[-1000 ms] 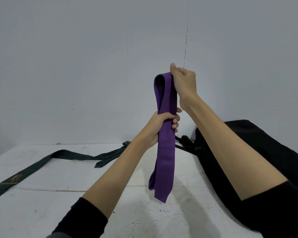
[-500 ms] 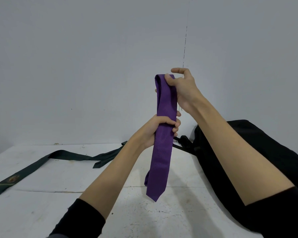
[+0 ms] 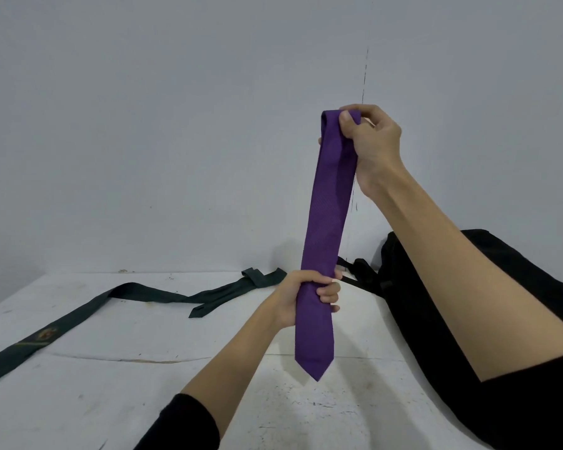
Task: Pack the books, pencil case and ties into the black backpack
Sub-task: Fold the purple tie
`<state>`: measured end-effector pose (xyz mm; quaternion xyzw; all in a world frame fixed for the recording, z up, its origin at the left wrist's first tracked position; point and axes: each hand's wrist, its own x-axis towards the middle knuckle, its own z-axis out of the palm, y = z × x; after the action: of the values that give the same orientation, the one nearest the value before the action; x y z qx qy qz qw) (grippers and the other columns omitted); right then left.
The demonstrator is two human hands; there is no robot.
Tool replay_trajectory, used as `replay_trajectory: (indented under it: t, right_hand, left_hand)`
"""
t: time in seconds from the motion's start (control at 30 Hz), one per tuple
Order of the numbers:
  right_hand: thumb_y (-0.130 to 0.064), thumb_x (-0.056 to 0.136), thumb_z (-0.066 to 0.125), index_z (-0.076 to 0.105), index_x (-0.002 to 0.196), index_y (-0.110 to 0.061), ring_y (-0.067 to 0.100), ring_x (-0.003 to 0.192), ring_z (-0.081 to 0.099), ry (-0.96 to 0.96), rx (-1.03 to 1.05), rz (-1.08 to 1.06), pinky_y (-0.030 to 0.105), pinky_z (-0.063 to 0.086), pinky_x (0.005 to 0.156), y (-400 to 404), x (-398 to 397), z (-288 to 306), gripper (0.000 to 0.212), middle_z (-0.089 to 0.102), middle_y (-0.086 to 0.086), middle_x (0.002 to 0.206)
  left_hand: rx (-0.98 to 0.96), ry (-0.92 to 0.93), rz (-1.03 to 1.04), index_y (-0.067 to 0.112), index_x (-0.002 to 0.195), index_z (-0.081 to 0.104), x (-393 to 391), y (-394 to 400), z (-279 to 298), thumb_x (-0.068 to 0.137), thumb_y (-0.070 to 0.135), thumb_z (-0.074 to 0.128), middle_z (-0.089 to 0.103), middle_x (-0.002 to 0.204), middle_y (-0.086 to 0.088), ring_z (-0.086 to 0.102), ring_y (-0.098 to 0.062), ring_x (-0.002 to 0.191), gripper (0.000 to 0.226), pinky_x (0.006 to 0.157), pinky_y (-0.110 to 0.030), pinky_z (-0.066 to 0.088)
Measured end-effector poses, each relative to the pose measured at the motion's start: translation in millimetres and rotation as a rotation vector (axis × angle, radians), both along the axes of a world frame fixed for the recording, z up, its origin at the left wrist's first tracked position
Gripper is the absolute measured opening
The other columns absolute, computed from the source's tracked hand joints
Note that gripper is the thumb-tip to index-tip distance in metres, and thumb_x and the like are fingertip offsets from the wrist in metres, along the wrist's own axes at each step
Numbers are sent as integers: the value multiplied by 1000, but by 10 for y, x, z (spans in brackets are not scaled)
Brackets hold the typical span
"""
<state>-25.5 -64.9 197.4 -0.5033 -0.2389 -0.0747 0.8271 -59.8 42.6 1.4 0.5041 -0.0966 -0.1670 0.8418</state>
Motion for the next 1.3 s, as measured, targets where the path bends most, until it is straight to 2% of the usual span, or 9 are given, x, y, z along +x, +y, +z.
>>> replay_trajectory:
  t: [0.17, 0.37, 0.5, 0.73, 0.83, 0.9, 1.03, 1.17, 1.3]
  right_hand:
    - [2, 90, 56, 58, 87, -4, 27, 54, 65, -22, 30, -15, 34, 57, 57, 36, 8, 106, 8, 60, 8, 72]
    - [3, 90, 55, 59, 86, -5, 27, 54, 65, 1, 20, -17, 32, 55, 55, 49, 7, 64, 10, 60, 8, 72]
    - [2, 91, 55, 59, 87, -5, 26, 55, 65, -5, 24, -13, 31, 55, 55, 40, -7, 76, 9, 61, 7, 73]
    - [2, 91, 55, 58, 87, -6, 24, 53, 65, -26, 2, 12, 31, 56, 55, 67, -47, 52, 9, 62, 7, 74]
    - [1, 91, 55, 58, 87, -7, 23, 53, 66, -39, -28, -1, 31, 55, 55, 72, -29, 26, 10, 62, 7, 74]
    - [1, 91, 56, 59, 85, -8, 23, 55, 66, -47, -43, -7, 32, 56, 57, 91, -13, -9, 11, 63, 6, 73]
    - [0, 90, 57, 60, 85, -9, 28, 61, 67, -36, -27, -23, 40, 56, 66, 138, 22, -32, 11, 65, 6, 74]
    - [0, 90, 58, 60, 83, -11, 30, 67, 67, -57, 0, -42, 43, 57, 71, 144, 36, 18, 13, 66, 10, 78]
    - [1, 89, 58, 60, 80, -11, 36, 73, 66, -23, 14, -75, 46, 56, 73, 119, 122, 39, 16, 63, 11, 76]
  left_hand:
    - [-121, 29, -123, 16, 86, 62, 23, 94, -159, 66, 5, 70, 40, 63, 5, 42, -6, 57, 24, 77, -31, 49]
    - [96, 77, -25, 13, 105, 61, -9, 135, -155, 71, -1, 66, 48, 67, 1, 46, -8, 59, 37, 62, -21, 42]
    - [230, 82, 11, 13, 111, 61, -62, 175, -175, 87, -1, 55, 57, 74, 1, 57, -11, 71, 29, 74, -24, 49]
    - [325, 95, -90, 19, 121, 58, -99, 260, -154, 86, 4, 56, 65, 92, 0, 62, -13, 85, 38, 81, -27, 50]
    - [569, -60, 97, 17, 122, 57, -72, 202, 16, 79, 10, 69, 66, 113, -4, 62, -17, 105, 45, 96, -32, 49]
    - [644, -169, 327, 13, 119, 59, -47, 107, 185, 76, 18, 76, 66, 117, -7, 62, -21, 108, 46, 94, -32, 51]
    - [480, -287, 641, 11, 100, 64, -13, -89, 464, 85, 16, 69, 72, 89, -7, 69, -18, 84, 17, 75, -24, 55]
    - [363, -318, 623, 6, 85, 61, -61, -185, 518, 89, 8, 61, 51, 54, 2, 50, -9, 49, 4, 56, -19, 47]
    - [247, -281, 462, 10, 87, 57, -151, -230, 556, 96, 23, 52, 42, 51, 4, 42, -8, 47, 16, 54, -21, 43]
